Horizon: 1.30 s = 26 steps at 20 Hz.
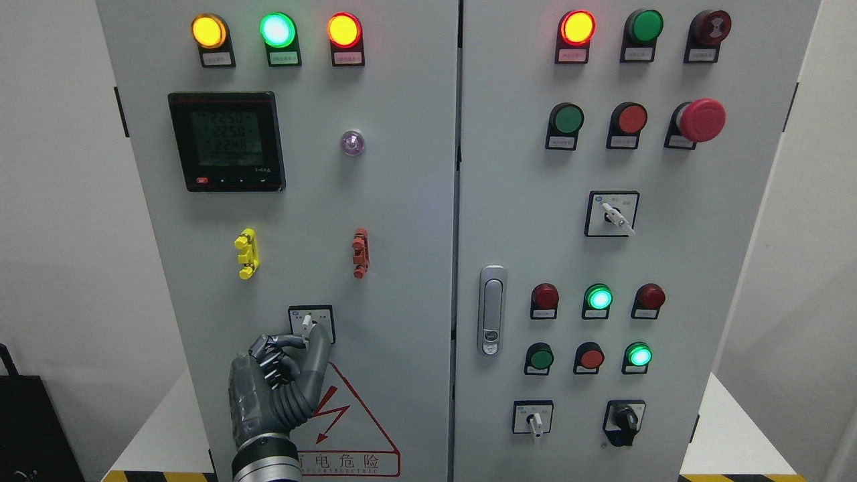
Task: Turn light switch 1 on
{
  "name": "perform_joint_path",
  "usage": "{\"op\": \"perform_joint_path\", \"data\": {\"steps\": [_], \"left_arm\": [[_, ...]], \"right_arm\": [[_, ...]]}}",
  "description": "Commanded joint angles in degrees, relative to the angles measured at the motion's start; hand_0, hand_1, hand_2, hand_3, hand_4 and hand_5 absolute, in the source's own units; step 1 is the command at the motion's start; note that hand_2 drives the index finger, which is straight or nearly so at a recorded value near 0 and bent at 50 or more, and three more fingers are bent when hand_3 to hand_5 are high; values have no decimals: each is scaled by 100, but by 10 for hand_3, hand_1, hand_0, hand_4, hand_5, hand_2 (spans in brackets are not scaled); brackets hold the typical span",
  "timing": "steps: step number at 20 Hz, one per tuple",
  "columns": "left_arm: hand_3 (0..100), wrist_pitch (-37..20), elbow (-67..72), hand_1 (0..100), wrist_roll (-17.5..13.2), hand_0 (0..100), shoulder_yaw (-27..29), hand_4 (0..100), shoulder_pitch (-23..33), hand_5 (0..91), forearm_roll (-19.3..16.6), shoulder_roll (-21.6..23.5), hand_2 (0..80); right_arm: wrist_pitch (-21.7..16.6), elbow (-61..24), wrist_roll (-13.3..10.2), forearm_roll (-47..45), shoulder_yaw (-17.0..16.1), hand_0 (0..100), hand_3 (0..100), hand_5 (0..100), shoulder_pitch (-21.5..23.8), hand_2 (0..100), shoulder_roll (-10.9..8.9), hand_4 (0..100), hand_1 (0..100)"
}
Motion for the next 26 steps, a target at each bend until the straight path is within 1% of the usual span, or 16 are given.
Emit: {"op": "perform_joint_path", "data": {"steps": [1, 17, 26], "left_arm": [[1000, 1, 0, 582, 5, 285, 1, 989, -8, 850, 4, -9, 576], [1000, 1, 0, 554, -4, 318, -7, 989, -8, 850, 13, 0, 574], [1000, 1, 0, 514, -4, 386, 1, 989, -8, 850, 66, -9, 577]], "right_arm": [[-3, 0, -1, 0, 1, 0, 0, 0, 0, 0, 1, 0, 0], [-3, 0, -1, 0, -8, 0, 0, 0, 0, 0, 1, 0, 0], [-3, 0, -1, 0, 1, 0, 0, 0, 0, 0, 1, 0, 0]]}}
